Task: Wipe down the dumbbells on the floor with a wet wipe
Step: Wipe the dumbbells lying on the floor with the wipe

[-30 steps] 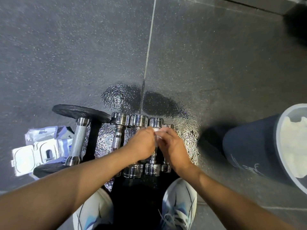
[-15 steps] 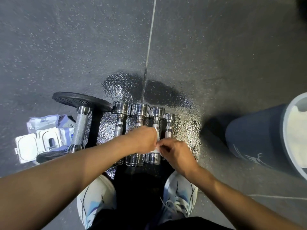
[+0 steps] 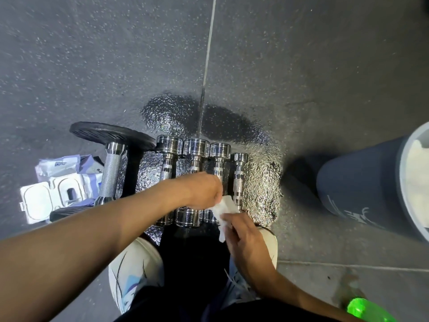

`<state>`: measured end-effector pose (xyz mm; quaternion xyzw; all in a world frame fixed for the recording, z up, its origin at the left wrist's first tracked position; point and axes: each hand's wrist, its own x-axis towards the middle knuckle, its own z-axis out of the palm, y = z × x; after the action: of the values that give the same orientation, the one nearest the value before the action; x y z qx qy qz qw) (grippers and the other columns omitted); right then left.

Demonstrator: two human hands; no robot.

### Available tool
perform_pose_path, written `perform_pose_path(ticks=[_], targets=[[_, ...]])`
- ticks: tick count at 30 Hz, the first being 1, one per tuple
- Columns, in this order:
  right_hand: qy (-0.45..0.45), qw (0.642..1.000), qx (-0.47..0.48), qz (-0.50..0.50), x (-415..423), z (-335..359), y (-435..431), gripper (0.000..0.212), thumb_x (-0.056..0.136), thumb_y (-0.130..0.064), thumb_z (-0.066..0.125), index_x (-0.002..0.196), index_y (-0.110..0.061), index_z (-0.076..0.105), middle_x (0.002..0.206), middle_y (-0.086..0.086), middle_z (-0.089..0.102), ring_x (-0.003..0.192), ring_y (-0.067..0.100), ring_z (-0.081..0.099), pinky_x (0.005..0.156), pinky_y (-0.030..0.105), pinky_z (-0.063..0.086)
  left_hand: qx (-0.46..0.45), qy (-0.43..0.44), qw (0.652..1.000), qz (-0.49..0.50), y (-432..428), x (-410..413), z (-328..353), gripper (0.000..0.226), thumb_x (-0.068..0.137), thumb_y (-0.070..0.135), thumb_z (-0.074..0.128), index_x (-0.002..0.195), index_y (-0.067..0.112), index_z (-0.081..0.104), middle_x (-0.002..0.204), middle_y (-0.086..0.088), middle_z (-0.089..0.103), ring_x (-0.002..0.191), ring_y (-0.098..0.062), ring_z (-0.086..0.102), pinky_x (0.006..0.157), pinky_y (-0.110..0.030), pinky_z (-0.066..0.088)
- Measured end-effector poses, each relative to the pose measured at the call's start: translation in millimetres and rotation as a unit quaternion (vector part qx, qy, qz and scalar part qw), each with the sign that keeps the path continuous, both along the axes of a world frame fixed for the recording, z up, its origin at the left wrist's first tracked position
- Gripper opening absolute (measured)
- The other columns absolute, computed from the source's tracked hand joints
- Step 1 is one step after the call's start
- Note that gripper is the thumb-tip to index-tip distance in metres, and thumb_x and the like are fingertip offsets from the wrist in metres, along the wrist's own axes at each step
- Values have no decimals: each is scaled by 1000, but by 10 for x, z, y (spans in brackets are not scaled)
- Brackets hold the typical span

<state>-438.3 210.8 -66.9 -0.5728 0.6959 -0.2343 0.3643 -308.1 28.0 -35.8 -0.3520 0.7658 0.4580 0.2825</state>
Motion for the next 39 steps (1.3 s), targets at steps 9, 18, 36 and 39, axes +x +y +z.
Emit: perform_pose_path(ticks=[9,18,36,39], targets=[[24,991,-12,128,-31,-65,-224,25,105,-18,53,128,-11,58,116,4,54,100,17,57,93,21,44,-15,5,1000,-19,-30,10,-30,15,102,19,59,110,17,72,123,5,67,105,-14,61,103,-33,49],[82,987,-28,133,-19,-203,-535,28,102,-33,59,126,-18,57,116,5,49,98,18,53,82,30,52,-46,-4,999,0,-182,31,11,16,101,15,57,103,15,74,113,1,68,104,-20,66,94,-37,56],[50,994,-36,86,-341,-64,-1060,13,99,-12,62,109,-14,70,101,-1,62,80,10,60,74,12,49,-69,33,990,118,-290,43,103,21,104,14,53,107,15,73,103,6,67,78,-6,63,68,-17,54],[52,993,-38,96,-434,25,-1100,28,96,-11,66,124,-14,65,112,-2,56,84,4,57,79,9,47,-50,57,985,155,-294,77,61,16,102,21,59,115,24,69,113,5,67,90,-13,69,85,-37,60]])
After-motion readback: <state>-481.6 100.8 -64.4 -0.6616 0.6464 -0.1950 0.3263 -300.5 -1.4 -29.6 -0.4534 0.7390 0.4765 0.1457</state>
